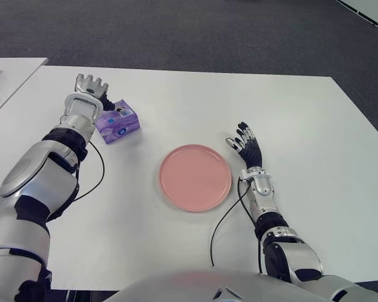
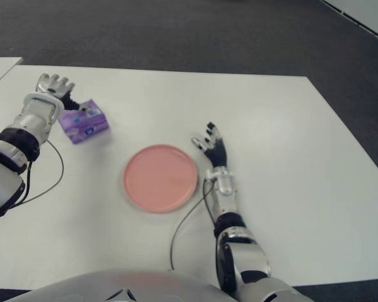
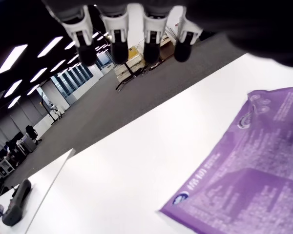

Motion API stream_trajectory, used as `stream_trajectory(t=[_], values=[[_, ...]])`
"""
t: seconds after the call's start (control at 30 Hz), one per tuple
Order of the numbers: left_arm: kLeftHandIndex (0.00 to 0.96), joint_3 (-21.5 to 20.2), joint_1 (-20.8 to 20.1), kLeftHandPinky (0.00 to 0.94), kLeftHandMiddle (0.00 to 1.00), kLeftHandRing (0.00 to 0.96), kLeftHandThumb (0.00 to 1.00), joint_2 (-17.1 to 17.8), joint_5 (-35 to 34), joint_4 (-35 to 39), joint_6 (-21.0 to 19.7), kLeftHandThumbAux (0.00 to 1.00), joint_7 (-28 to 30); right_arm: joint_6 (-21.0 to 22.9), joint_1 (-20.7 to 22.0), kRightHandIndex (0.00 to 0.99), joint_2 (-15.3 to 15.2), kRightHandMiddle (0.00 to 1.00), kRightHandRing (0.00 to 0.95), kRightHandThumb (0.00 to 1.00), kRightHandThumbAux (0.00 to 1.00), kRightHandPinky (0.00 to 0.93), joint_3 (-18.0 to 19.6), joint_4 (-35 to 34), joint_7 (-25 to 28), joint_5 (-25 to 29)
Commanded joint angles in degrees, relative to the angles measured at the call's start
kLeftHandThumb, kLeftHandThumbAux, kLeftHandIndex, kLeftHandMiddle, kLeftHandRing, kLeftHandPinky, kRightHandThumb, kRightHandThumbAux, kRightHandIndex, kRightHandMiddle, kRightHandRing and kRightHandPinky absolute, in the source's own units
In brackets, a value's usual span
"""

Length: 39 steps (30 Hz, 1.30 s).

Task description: Put the tissue paper into the plate.

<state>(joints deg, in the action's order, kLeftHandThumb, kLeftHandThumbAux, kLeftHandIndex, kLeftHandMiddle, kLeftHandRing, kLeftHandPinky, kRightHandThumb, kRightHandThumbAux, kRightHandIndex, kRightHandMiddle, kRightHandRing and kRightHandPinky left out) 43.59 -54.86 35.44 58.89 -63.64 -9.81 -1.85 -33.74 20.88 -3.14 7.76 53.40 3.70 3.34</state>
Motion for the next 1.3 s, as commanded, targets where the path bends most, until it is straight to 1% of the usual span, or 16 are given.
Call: stream_trajectory(t=[0.03,0.47,0.7,0.8,0.97,1.3], values=[[0.0,-0.4,2.1,0.0,0.0,0.0,0.103,-1.4,-1.3,-0.3,1.4,0.062,3.0,2.7,-3.8,0.0,0.1,0.0,0.0,0.058,0.695,0.003,0.1,3.2,-0.1,-0.1],[0.0,-0.6,2.9,0.0,0.0,0.0,0.101,-1.6,-2.6,0.6,2.6,0.056,5.0,2.2,-3.9,0.0,0.2,0.0,0.0,0.047,0.708,0.004,0.3,3.2,0.2,0.2],[0.0,-1.1,3.5,0.0,0.0,0.0,0.098,-1.5,-3.1,0.6,3.4,0.053,3.6,2.6,-4.1,0.0,0.4,0.0,0.0,0.049,0.704,0.0,0.2,2.7,-0.1,0.2],[0.0,-1.4,3.6,0.0,0.0,0.0,0.099,-1.4,-3.4,0.6,3.8,0.058,3.2,2.6,-4.0,0.0,0.4,0.0,0.0,0.065,0.697,0.0,0.2,2.9,-0.5,0.0],[0.0,-1.6,3.5,0.0,0.0,0.0,0.09,-1.2,-3.3,0.9,4.1,0.058,3.2,2.8,-4.0,0.0,0.5,0.0,0.0,0.079,0.693,0.0,0.0,2.8,-0.7,-0.2],[0.0,-3.3,4.1,0.0,0.0,0.0,0.08,-0.6,-3.9,2.7,4.6,0.065,3.8,3.3,-3.9,0.0,0.2,0.0,0.0,0.07,0.701,0.0,0.0,2.8,-0.4,0.0]])
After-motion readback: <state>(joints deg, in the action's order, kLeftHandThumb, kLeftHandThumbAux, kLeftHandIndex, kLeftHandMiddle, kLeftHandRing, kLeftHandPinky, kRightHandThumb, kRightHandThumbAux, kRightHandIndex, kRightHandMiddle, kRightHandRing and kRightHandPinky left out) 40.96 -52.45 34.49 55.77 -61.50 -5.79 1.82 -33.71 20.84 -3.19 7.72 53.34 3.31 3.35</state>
